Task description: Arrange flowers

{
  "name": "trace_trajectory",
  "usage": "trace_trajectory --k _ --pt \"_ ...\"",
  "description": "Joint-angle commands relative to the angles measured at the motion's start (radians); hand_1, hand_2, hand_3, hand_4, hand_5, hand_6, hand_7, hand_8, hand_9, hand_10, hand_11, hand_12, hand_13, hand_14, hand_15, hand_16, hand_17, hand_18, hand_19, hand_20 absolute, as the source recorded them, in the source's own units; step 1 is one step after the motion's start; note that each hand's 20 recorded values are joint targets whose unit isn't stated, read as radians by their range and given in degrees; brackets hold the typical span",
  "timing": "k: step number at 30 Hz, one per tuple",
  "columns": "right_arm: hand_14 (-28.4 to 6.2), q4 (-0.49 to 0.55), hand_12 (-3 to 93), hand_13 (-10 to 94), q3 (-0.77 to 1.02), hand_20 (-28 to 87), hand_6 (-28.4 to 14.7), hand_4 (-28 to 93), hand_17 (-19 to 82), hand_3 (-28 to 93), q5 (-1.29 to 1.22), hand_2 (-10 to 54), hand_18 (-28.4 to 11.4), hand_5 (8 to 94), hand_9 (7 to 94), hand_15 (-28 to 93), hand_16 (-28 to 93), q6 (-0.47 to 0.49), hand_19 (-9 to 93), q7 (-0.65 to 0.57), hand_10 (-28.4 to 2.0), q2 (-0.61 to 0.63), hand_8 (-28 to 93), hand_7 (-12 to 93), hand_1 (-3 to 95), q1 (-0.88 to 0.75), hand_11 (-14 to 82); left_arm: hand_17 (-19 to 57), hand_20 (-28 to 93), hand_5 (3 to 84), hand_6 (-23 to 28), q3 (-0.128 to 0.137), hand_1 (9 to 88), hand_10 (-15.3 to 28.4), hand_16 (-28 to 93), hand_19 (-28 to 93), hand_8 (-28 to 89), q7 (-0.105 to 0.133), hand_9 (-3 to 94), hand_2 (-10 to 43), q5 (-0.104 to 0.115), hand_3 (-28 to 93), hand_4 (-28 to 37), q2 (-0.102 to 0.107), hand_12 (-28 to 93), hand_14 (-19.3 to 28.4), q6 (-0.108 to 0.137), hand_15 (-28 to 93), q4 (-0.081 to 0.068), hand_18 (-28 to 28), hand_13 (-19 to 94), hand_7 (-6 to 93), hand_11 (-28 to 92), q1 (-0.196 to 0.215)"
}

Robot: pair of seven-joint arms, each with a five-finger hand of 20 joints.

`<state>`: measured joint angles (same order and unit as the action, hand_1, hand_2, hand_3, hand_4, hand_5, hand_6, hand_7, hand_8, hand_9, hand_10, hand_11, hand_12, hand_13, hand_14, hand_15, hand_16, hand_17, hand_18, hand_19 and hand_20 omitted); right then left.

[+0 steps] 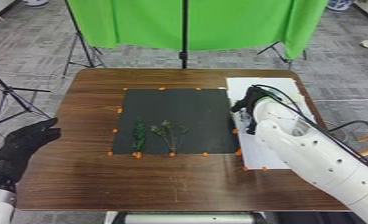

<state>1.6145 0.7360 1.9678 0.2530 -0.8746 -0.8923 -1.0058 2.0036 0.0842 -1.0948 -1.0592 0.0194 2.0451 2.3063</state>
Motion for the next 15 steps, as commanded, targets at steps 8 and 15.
trace_trajectory --k 8,15 --pt "-0.9 0.053 28.3 94 -0.008 66 -6.2 -12 74 59 0.037 -9.5 -15.2 77.6 90.1 76 23 -0.064 93 0.020 -11.2 0.032 -7 14 29.7 -0.008 52.6 8.5 18 47.7 5.8 -0.005 29.1 15.0 -3 19 -6 -0.006 47.9 2.4 -0.006 65 -21.9 -0.010 9 18.2 -0.012 16 -0.003 14.9 39 9.3 16 0.010" --pt "-0.9 0.063 28.3 94 0.003 66 -6.3 -12 74 59 0.032 -9.5 -15.1 77.8 90.3 76 23 -0.051 93 0.013 -11.2 0.043 -7 14 29.7 -0.029 52.5 8.5 17 47.6 5.7 0.001 28.9 15.0 -3 19 -6 -0.012 47.9 2.3 -0.004 65 -21.8 -0.008 9 18.2 -0.012 16 -0.001 14.9 39 9.2 16 0.015"
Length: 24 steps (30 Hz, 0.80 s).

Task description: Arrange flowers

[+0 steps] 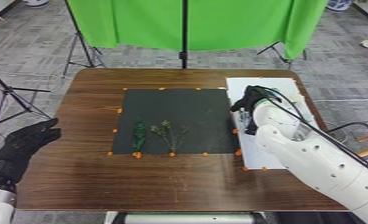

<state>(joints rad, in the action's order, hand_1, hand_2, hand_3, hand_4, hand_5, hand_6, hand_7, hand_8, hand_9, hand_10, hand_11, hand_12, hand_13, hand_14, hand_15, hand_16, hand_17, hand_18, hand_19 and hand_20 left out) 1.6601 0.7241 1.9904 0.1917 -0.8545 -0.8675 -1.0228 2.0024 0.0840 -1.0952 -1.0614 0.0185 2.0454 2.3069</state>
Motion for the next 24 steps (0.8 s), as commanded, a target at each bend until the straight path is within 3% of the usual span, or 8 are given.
trace_trajectory --k 1,21,24 --pt "-0.9 0.020 28.4 94 0.017 66 -6.3 -12 74 59 0.010 -9.5 -15.1 77.8 90.3 76 23 0.008 93 -0.006 -11.2 0.019 -7 14 29.7 -0.014 52.4 8.5 17 47.6 5.8 0.003 29.0 15.0 -3 19 -6 -0.010 47.9 2.4 -0.005 65 -21.9 -0.007 9 18.2 -0.013 16 0.000 14.9 39 9.2 16 0.016" --pt "-0.4 -0.023 27.8 94 -0.016 64 -6.8 -12 75 58 0.016 -9.5 -14.1 80.5 90.8 75 22 0.034 93 -0.019 -11.4 -0.011 -6 16 29.7 -0.045 51.6 8.4 17 47.7 5.8 -0.010 28.9 15.0 -3 19 -6 -0.017 47.9 2.3 -0.006 65 -21.9 0.000 9 18.3 -0.024 16 -0.009 14.9 39 9.3 16 -0.004" --pt "-0.2 -0.033 27.7 94 -0.040 63 -6.2 -13 75 57 0.030 -9.5 -14.0 81.2 90.8 75 22 0.023 93 -0.006 -11.3 -0.012 -5 20 33.9 -0.039 51.5 8.5 17 47.7 5.8 -0.011 28.9 15.0 -3 19 -6 -0.012 47.9 2.3 -0.006 65 -21.9 -0.004 9 18.2 -0.021 16 -0.010 14.9 39 9.3 16 -0.005"
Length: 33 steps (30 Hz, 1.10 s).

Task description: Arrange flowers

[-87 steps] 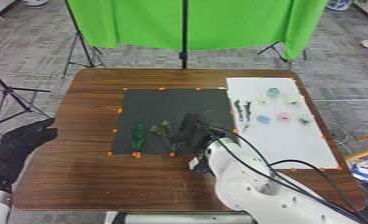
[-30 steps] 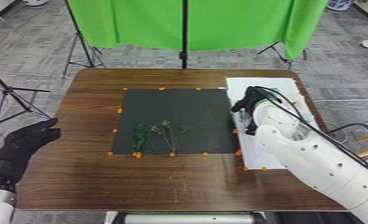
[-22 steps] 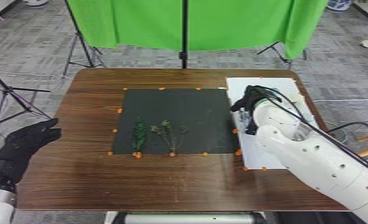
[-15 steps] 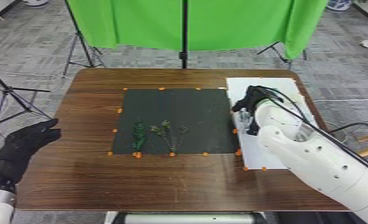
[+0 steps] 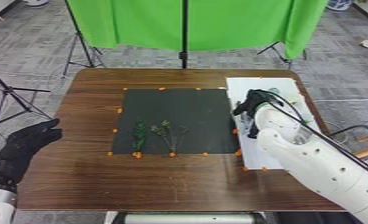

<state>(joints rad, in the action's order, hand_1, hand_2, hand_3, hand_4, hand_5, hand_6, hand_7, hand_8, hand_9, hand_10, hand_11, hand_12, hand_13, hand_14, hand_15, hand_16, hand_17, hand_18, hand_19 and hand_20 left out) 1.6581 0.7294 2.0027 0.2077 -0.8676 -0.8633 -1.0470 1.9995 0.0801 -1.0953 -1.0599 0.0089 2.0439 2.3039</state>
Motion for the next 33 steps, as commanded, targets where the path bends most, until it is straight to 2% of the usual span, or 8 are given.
trace_trajectory --k 1,3,5,8,11,18,28,33 --pt "-0.2 -0.031 27.5 94 -0.054 63 -5.9 -13 75 57 0.021 -9.5 -13.9 81.6 90.9 75 22 -0.006 93 0.011 -11.2 -0.013 -5 22 36.5 -0.015 51.5 8.5 17 47.7 5.8 -0.007 28.9 15.0 -3 19 -6 -0.007 47.9 2.3 -0.006 65 -22.0 -0.006 9 18.2 -0.011 16 -0.008 14.8 39 9.3 16 -0.002" --pt "-0.2 -0.034 27.3 94 -0.066 62 -5.2 -14 75 59 0.032 -9.5 -13.8 82.2 91.0 75 21 -0.021 93 0.021 -10.9 -0.014 -5 26 40.6 -0.014 51.7 8.5 17 47.7 5.8 -0.006 28.9 15.0 -3 19 -6 -0.006 47.9 2.3 -0.006 65 -22.0 -0.008 9 18.2 -0.011 16 -0.008 14.9 39 9.2 16 0.000" --pt "-0.3 -0.037 27.2 94 -0.076 62 -4.4 -13 75 56 0.038 -9.5 -13.8 82.4 91.9 75 21 -0.028 93 0.028 -10.8 -0.017 14 29 46.8 -0.014 51.8 8.5 18 47.7 5.7 -0.007 28.9 15.0 -3 19 -6 -0.004 47.9 2.3 -0.006 65 -22.0 -0.011 9 18.2 -0.008 16 -0.008 14.9 39 9.2 16 0.000" --pt "-0.6 -0.044 27.1 94 -0.098 63 -3.8 -11 75 52 0.051 -9.5 -14.0 83.1 92.6 76 21 -0.033 93 0.033 -10.8 -0.022 21 32 52.4 -0.010 51.8 8.5 17 47.6 5.7 -0.007 28.9 15.0 -3 19 -6 -0.005 47.9 2.3 -0.007 65 -22.0 -0.014 9 18.2 -0.009 16 -0.007 14.9 39 9.3 16 0.001" --pt "-0.9 -0.049 26.9 94 -0.106 63 -3.1 -7 76 48 0.048 -9.5 -14.3 83.5 93.1 77 21 -0.031 93 0.037 -10.6 -0.026 22 34 56.4 -0.012 52.2 8.4 17 47.6 5.7 -0.007 29.1 15.0 -3 19 -6 -0.004 47.9 2.4 -0.007 65 -22.1 -0.017 9 18.2 -0.008 16 -0.007 14.9 39 9.3 16 0.002" --pt "-1.0 -0.032 26.9 94 -0.076 64 -3.6 -4 76 56 0.024 -9.5 -14.7 83.5 93.5 78 20 -0.095 93 0.053 -10.2 -0.011 22 37 55.6 -0.015 53.2 8.3 17 47.6 5.8 -0.001 29.0 15.0 -3 19 -6 -0.004 47.9 2.4 -0.006 65 -22.1 -0.021 9 18.3 -0.002 16 -0.002 14.9 39 9.3 16 0.010" --pt "-0.9 0.098 26.2 94 0.062 65 -5.8 1 76 59 -0.040 -9.5 -14.7 82.5 93.4 79 20 -0.244 93 0.076 -10.1 0.021 24 40 54.2 -0.037 54.3 8.2 17 47.7 5.7 0.001 29.0 15.1 -3 19 -6 -0.005 47.9 2.5 -0.008 65 -21.8 -0.019 9 18.3 -0.004 16 0.002 14.9 39 9.3 16 0.013" --pt "-0.8 0.158 26.1 94 0.088 65 -6.3 1 77 59 -0.049 -9.5 -14.7 82.7 93.3 79 20 -0.258 93 0.097 -9.7 0.016 24 40 54.6 -0.062 54.9 8.2 17 47.6 5.7 0.005 29.0 15.0 -3 19 -6 -0.003 47.8 2.5 -0.008 65 -21.8 -0.019 9 18.3 -0.004 16 0.004 14.9 39 9.3 16 0.017"
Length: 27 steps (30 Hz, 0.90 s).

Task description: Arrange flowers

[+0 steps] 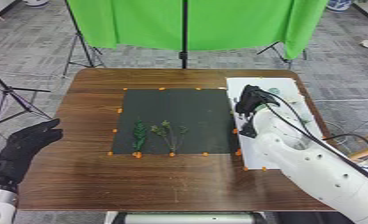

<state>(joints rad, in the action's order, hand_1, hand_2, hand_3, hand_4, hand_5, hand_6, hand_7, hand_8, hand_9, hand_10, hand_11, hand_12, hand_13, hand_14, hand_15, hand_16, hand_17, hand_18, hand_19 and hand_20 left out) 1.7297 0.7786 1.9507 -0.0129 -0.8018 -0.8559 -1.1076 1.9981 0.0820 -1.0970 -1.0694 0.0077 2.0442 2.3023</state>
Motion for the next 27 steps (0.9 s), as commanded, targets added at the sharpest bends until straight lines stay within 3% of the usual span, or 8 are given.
trace_trajectory --k 1,11,27 --pt "-0.7 0.098 26.1 94 0.038 65 -6.4 1 77 59 0.006 -9.5 -14.6 82.8 93.3 79 20 -0.043 93 0.034 -9.7 0.006 24 40 54.7 -0.010 55.0 8.2 17 47.7 5.7 0.005 29.0 15.0 -3 19 -6 -0.006 47.8 2.6 -0.006 65 -21.8 -0.009 9 18.2 -0.001 16 0.004 14.9 39 9.3 16 0.018" --pt "-0.5 0.191 25.9 94 -0.008 64 -6.5 2 77 58 0.037 -9.5 -14.1 82.9 93.3 79 20 0.009 93 0.039 -9.4 -0.047 24 39 55.3 -0.097 55.0 8.1 17 47.6 5.7 0.005 29.0 15.0 -3 19 -6 -0.009 47.9 2.6 -0.006 66 -21.6 -0.007 9 18.2 -0.009 16 0.003 14.9 39 9.3 16 0.018" --pt "-0.2 0.157 25.7 94 -0.078 64 -6.6 2 78 57 0.040 -9.5 -13.6 82.9 93.3 79 19 0.035 93 0.042 -9.4 -0.120 24 39 55.6 -0.101 54.9 8.0 17 47.6 5.7 0.000 28.9 15.0 -3 18 -6 -0.021 47.9 2.4 -0.007 66 -21.5 0.006 9 18.2 -0.021 16 -0.004 14.9 39 9.3 16 0.005"
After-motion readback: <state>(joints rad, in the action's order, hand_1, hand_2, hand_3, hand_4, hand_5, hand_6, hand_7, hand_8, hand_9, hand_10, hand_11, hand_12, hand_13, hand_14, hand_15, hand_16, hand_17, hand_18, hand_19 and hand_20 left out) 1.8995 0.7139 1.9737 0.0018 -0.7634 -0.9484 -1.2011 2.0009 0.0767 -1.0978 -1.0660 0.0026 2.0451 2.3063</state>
